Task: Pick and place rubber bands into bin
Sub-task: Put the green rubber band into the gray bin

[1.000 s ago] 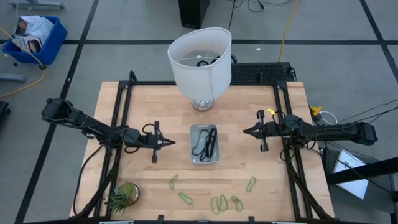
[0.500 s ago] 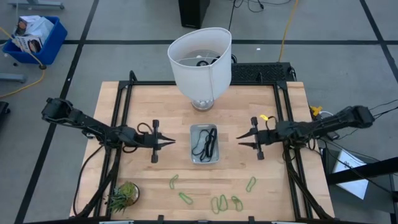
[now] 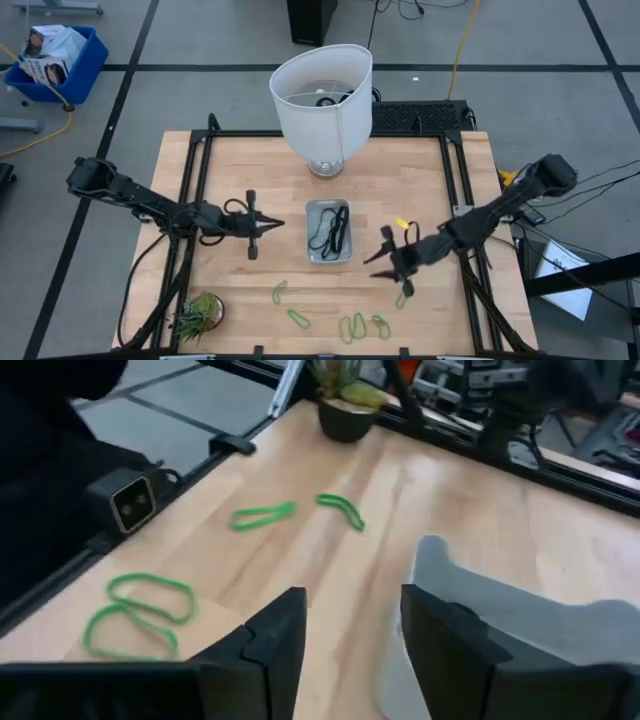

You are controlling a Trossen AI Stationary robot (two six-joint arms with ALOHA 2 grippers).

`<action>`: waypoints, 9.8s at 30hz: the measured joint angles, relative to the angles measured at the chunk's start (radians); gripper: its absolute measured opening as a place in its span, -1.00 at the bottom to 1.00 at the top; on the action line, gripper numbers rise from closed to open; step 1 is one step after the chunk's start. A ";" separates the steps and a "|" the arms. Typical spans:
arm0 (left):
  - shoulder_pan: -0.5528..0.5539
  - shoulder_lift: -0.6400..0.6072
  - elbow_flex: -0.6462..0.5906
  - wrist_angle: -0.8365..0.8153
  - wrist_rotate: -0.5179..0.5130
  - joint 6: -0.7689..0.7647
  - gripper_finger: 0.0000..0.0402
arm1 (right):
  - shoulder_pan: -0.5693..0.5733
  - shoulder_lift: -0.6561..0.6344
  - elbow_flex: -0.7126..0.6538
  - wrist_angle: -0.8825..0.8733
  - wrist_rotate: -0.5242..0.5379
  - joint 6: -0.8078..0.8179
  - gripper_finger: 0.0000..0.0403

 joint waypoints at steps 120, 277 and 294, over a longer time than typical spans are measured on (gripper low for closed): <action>0.001 0.001 0.000 -0.141 -0.053 -0.170 -0.80 | -0.337 0.291 0.046 0.370 0.051 0.009 -1.00; -0.367 0.223 0.713 -1.419 -0.307 -0.705 -0.99 | -0.452 -0.598 -0.552 0.415 -0.178 -0.047 -1.00; -0.209 -0.107 0.074 -0.515 -0.266 -0.627 -1.00 | -0.452 -0.590 -0.552 0.407 -0.176 -0.047 -1.00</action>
